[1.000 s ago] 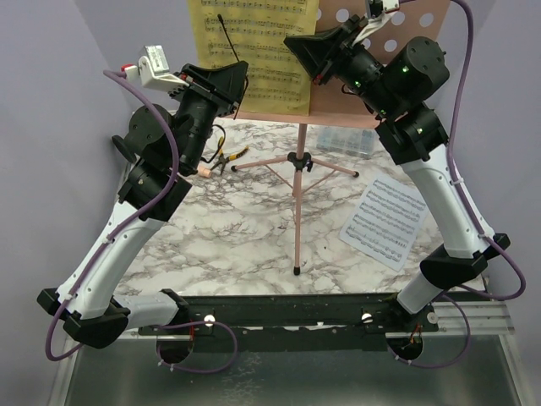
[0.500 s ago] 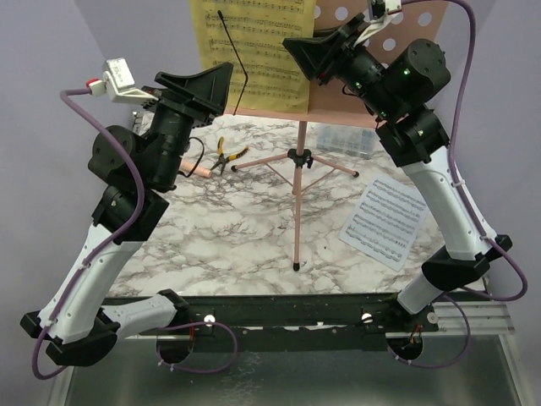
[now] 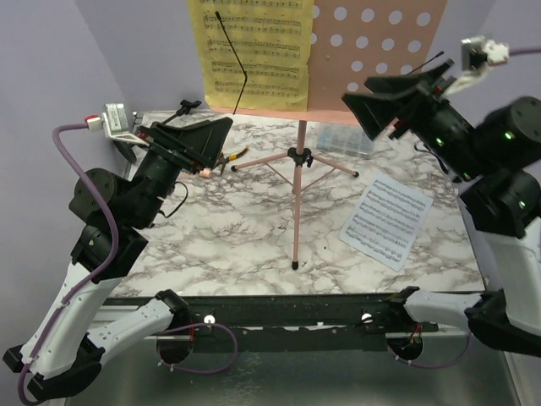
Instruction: Set up the instrument practice props
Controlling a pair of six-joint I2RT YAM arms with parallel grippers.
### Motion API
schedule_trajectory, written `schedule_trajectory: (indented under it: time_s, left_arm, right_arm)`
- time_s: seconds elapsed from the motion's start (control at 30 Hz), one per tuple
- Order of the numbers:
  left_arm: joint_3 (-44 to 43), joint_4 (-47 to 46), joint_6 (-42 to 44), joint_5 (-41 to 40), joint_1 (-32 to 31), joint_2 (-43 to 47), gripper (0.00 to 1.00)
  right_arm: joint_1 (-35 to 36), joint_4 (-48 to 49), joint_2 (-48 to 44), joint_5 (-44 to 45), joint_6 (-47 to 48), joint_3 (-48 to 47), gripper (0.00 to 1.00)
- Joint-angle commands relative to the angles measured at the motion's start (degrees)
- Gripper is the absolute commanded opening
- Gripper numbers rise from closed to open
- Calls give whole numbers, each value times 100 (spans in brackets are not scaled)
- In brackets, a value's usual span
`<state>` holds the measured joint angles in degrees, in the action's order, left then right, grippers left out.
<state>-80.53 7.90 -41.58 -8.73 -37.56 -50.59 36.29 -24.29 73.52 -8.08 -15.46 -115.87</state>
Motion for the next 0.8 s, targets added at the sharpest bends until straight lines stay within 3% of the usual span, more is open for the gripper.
schedule_trajectory:
  time_s: [0.0,0.17,0.47,0.57,0.67,0.77]
  left_arm:
    - [540,542,-160,684,11,654,92]
    - [1012,1193,-275,862,10,1196,94]
    - [2417,1670,-1102,1224,4,1960,96]
    - [2515,1778,-1126,1419,5,1935,97]
    - [2534,1891,-1155,1551,6,1894,97]
    - [2568,1936,-1159,1636,3,1902,98]
  right_arm:
    - [-4,-370,-1287,-355,-104,1560,76]
    - [-1,-756,-2810,-231,-305,3668,77]
    - [1,-946,-4449,2529,-2799,7259,77]
    - [1,-548,-4013,2986,-2770,7748,80]
    - [-69,-597,-2683,3294,-2502,7520,80]
    - [-838,-693,-1727,2978,-2321,7197,82]
